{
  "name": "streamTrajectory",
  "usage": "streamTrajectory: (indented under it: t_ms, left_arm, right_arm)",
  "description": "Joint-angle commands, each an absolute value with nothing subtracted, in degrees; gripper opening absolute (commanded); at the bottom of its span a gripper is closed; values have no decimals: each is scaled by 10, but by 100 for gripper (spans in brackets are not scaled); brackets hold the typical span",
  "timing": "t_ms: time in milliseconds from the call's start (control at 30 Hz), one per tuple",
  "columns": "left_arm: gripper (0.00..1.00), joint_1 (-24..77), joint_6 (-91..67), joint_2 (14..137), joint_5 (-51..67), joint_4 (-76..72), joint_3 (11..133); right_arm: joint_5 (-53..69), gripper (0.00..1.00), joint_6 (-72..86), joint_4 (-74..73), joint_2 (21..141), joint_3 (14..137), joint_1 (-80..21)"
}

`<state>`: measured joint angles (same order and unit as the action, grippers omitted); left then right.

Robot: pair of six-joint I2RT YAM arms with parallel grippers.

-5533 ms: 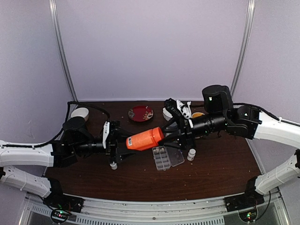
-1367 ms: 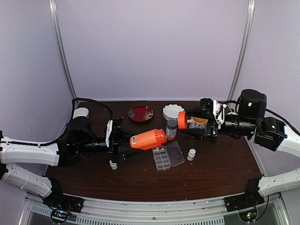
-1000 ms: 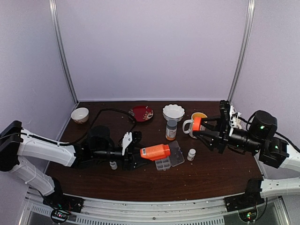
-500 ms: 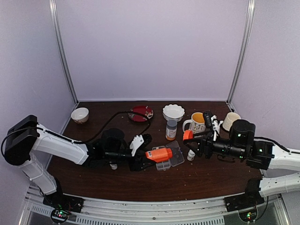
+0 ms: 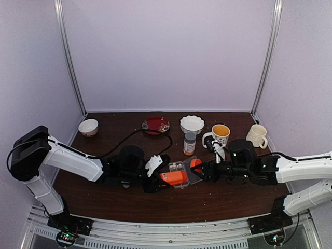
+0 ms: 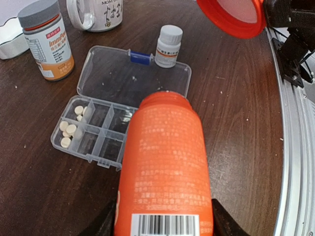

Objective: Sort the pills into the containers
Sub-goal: Pour the pill into the compartment of the pill container.

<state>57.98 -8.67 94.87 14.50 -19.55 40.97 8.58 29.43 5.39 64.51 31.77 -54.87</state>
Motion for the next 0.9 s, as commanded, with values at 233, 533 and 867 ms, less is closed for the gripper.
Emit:
streamTrajectory:
  t_ms: [233,533,867]
  left_arm:
    - [0,587,-79,972,132,-133,468]
    - [0,590,-71,976,127,-104,482]
    - [0,592,-64,986,123,-82,500]
  right_arm:
    - [133,0,319,45,783,407,-550]
    - [130,0,326,44,783,409,-550]
    - [159,0,308,14,838,427,-552]
